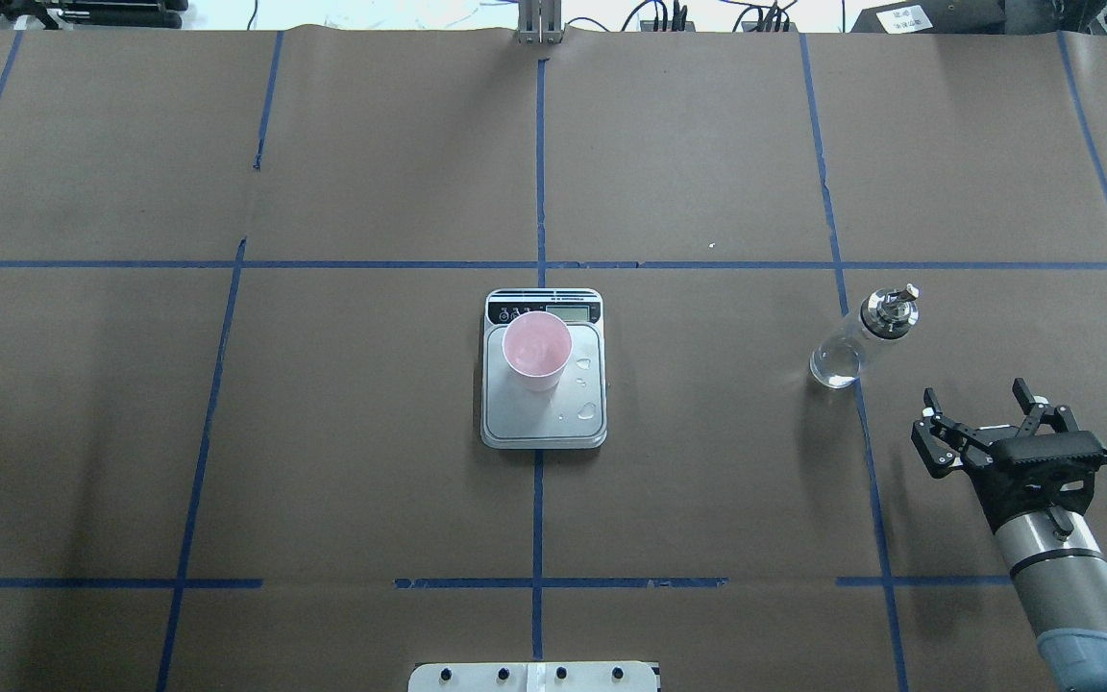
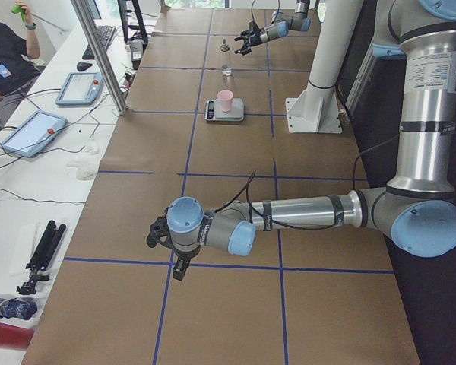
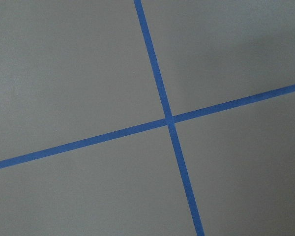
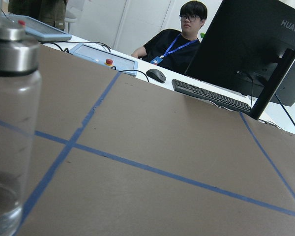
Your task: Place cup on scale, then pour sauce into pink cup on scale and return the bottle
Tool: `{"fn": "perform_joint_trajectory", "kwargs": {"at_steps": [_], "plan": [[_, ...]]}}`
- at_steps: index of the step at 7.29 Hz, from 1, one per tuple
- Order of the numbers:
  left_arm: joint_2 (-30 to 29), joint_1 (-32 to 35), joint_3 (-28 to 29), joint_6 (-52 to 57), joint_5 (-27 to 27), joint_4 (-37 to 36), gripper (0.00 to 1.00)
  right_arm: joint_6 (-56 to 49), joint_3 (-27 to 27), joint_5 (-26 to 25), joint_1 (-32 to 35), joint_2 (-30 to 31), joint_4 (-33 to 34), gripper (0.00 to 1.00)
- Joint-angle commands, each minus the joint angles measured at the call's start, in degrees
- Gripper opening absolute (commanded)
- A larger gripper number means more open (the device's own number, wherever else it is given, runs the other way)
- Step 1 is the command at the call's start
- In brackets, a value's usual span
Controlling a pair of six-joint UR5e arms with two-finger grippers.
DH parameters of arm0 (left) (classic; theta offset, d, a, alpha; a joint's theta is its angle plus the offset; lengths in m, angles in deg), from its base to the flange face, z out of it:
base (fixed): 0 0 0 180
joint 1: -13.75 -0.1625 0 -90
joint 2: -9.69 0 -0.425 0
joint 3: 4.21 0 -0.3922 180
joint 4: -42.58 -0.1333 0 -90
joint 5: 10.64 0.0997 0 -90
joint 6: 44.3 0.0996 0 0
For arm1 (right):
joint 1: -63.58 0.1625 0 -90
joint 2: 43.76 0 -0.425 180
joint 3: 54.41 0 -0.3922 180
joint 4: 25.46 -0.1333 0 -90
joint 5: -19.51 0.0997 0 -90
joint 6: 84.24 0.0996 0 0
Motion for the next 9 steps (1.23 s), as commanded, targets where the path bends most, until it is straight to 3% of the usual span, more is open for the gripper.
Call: {"fn": "perform_joint_trajectory", "kwargs": {"at_steps": [1, 4, 6, 8, 9], "plan": [[0.04, 0.0, -0.09, 0.09, -0.15, 0.12, 1.0, -15.03, 0.05, 11.85, 13.28, -2.35, -3.59, 1.0], [0.04, -0.09, -0.09, 0.09, -0.33, 0.21, 1.0, -37.55, -2.31, 42.58, 38.05, -2.1, -14.32, 1.0], [0.04, -0.09, -0.17, 0.09, -0.33, 0.21, 1.0, -52.57, -14.21, 65.6, 57.37, -3.15, -24.48, 1.0], [0.04, -0.09, -0.09, 0.09, -0.33, 0.12, 1.0, -67.16, -26.01, 86.0, 76.36, -8.31, -27.18, 1.0], [0.04, -0.09, 0.0, 0.09, -0.33, 0.12, 1.0, -67.32, -26.32, 88.97, 78.02, -8.86, -25.0, 1.0]]}}
